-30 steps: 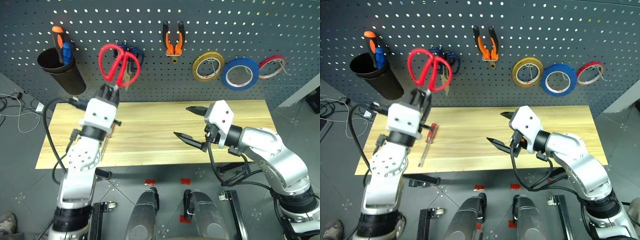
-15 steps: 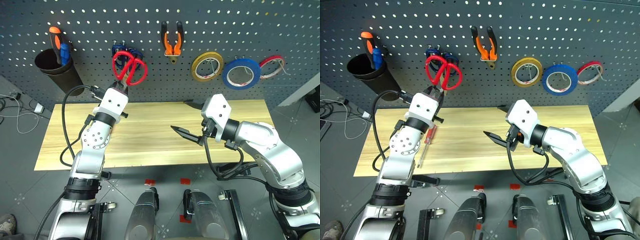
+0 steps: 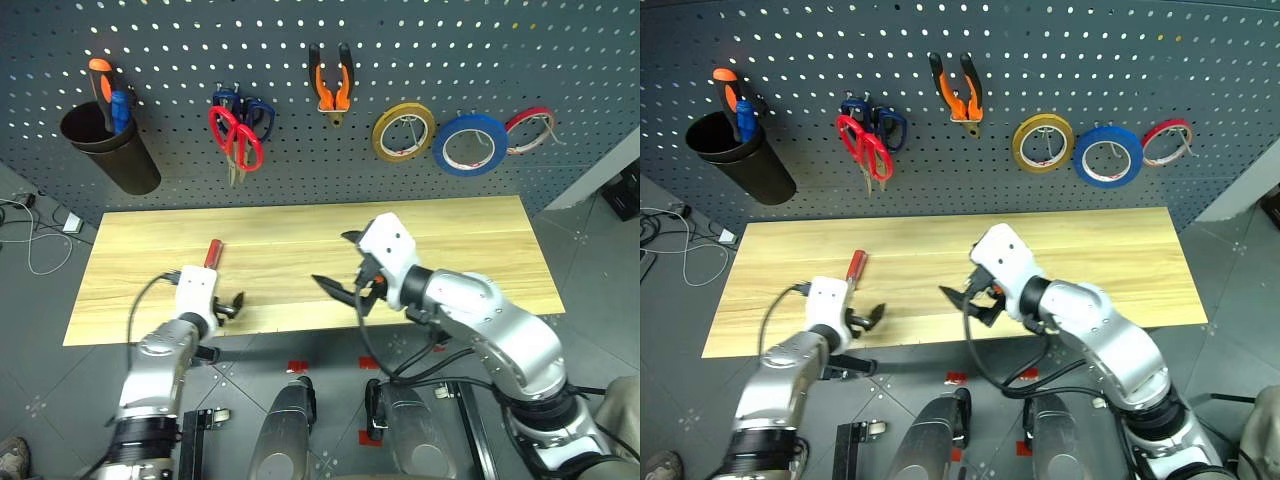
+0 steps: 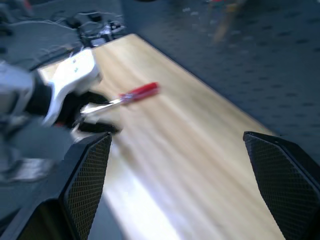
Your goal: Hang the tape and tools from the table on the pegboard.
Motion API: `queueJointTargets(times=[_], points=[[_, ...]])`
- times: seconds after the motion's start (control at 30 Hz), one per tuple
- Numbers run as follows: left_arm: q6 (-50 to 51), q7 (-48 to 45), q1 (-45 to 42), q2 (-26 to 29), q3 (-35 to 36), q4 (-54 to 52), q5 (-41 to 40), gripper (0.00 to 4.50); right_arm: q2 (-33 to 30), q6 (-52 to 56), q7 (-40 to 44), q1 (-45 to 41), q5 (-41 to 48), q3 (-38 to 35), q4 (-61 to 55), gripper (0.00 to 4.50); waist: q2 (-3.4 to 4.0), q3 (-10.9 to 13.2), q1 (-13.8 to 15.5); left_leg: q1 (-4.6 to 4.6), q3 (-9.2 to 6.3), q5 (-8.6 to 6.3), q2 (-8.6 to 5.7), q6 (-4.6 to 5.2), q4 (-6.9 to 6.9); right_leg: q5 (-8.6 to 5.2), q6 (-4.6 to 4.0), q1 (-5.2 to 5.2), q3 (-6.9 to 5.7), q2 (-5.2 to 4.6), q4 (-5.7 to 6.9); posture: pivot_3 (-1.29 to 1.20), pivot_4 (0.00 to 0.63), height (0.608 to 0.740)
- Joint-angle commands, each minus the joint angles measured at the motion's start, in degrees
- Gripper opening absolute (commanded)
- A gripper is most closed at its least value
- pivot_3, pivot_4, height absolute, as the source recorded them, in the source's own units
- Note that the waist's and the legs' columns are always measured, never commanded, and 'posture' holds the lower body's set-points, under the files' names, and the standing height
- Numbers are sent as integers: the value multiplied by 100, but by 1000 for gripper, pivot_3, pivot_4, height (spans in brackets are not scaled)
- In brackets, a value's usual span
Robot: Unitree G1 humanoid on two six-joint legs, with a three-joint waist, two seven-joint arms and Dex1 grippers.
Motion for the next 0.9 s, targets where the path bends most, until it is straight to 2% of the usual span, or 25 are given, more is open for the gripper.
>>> queueJointTargets(times=[0.03,0.27,0.4,0.7,0.8,0.9], points=[[241,-135,-274,185,130,40,-220,3823,219,389,-192,-278,71,-13,-315,4500,0,2,14,0,1,5,0,5,1,-2,4,0,1,-1,-3,-42,372,740],[589,-767,-1474,722,-210,1621,-220,3823,442,626,-149,-926,35,-28,177,4500,-13,37,-5,0,5,13,-5,13,-5,7,-10,-9,6,-2,7,-32,418,740],[435,-829,-2077,931,-366,2575,-29,3823,461,718,-23,-1174,122,24,324,4500,-30,127,-32,-4,7,11,-5,14,-14,15,-31,-21,6,-1,10,-44,432,740],[136,-888,-2488,1100,-663,3651,257,3823,249,901,375,-1301,352,241,231,4500,-44,234,-41,-11,10,8,-4,14,-27,8,-40,-25,8,-7,-13,-58,436,740],[13,-892,-2529,1093,-725,3814,314,3206,167,824,499,-1298,382,325,196,4500,-45,233,-38,-11,9,8,-4,14,-28,8,-40,-23,8,-9,-16,-65,424,740],[-201,-785,-2587,1103,-749,4002,380,2317,138,720,548,-1276,346,350,237,4500,-45,233,-39,-11,9,8,-4,13,-28,8,-40,-23,7,-11,-16,-62,406,740]])
